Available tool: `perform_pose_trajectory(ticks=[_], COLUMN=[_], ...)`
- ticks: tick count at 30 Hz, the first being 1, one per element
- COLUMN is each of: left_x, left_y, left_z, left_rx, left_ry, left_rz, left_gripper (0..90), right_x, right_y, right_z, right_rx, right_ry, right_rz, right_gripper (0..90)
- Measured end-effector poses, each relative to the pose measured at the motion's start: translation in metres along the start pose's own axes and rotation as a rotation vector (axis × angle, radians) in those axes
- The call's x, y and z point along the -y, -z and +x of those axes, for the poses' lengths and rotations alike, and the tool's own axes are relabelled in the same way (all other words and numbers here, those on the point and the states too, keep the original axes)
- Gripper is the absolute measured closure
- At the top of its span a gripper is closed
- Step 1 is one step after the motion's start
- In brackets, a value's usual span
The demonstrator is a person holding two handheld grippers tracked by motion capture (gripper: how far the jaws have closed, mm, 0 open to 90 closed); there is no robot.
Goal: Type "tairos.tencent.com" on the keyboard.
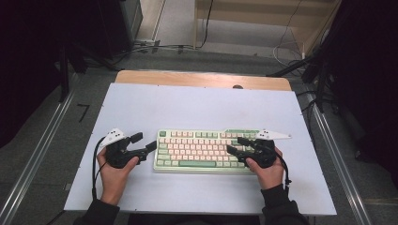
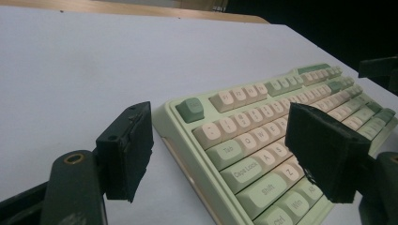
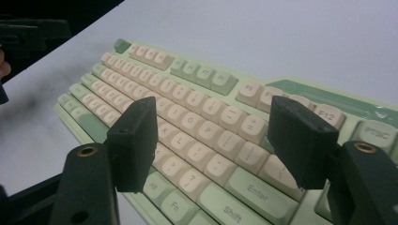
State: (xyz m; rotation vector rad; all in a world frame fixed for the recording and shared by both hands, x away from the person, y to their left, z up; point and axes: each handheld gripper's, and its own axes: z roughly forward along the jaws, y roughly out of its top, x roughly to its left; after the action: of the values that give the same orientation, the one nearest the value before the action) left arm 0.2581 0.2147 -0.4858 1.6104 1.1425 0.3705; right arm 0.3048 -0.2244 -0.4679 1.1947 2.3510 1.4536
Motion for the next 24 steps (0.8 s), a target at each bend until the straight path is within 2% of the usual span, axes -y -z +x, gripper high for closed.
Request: perform_pose_trajectory(ticks=[7, 13, 24], left_x=[0.001, 0.002, 0.002], left_y=[0.008, 0.012, 0.017], left_z=[0.009, 0.023, 0.037], left_rx=[-0.025, -0.066, -0.105], left_ry=[0.016, 0.033, 0.062], left_rz=[-0.010, -0.004, -0.010], left_gripper=[25.2, 25.2, 24.8], right_x=[0.003, 0.008, 0.018], right_y=[0.015, 0.029, 0.054], right_z=[-0.013, -0.028, -0.052], right_rx=[0.036, 0.081, 0.141], right_ry=[-0.024, -0.051, -0.101], right_rz=[-0.021, -0.039, -0.070], right_gripper=[32.0, 31.6, 31.3])
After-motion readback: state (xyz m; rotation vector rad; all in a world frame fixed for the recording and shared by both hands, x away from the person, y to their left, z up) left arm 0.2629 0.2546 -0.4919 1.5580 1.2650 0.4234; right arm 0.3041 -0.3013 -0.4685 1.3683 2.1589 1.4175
